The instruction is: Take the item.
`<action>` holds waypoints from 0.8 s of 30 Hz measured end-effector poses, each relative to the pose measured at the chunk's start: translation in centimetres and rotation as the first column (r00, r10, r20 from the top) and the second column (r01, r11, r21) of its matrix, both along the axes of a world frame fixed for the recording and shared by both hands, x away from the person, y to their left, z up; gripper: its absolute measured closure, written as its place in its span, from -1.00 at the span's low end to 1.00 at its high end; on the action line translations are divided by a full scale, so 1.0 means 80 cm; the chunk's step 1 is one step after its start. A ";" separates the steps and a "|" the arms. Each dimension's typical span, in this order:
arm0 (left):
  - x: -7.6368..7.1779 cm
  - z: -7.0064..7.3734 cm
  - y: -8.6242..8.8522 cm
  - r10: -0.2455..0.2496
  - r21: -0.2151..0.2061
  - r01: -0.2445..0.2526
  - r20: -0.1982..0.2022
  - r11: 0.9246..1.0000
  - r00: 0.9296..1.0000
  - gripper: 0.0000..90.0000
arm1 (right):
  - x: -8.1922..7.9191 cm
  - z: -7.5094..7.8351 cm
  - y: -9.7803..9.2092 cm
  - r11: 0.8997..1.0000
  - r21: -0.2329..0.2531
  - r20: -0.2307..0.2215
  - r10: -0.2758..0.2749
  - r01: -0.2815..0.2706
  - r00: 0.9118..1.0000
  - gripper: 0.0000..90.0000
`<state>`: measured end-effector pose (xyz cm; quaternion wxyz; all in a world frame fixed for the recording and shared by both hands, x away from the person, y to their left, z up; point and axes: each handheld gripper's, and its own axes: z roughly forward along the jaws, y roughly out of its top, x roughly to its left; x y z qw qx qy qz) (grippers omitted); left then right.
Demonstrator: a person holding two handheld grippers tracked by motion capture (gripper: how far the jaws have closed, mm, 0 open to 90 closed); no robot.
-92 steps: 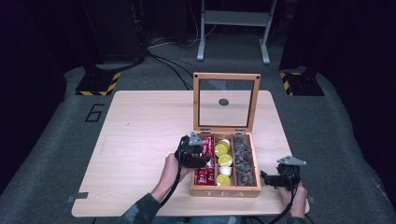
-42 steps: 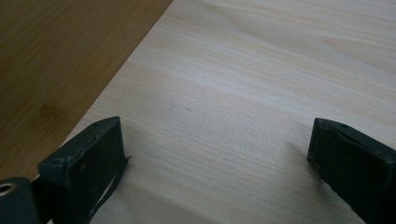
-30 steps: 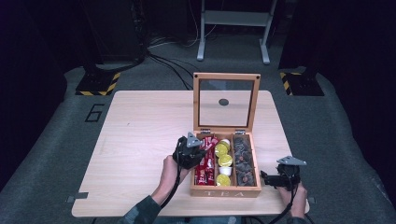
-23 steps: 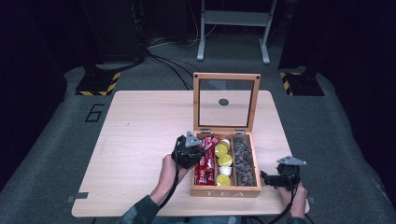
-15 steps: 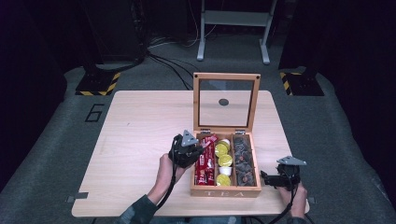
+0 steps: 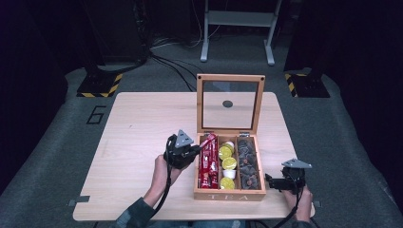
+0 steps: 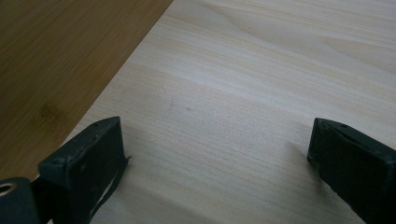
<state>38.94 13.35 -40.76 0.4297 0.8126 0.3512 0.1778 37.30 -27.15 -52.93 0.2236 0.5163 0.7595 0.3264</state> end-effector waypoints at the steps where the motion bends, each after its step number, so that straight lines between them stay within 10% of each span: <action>1: 0.000 0.000 0.003 0.003 0.001 -0.003 -0.001 1.000 1.000 0.88 | 0.000 0.000 0.000 1.000 0.000 0.000 0.000 0.000 1.000 -0.93; 24: 0.014 0.003 0.066 0.119 -0.014 -0.119 0.036 0.993 0.992 0.88 | 0.000 0.000 0.000 1.000 0.003 -0.002 -0.004 0.004 1.000 -0.93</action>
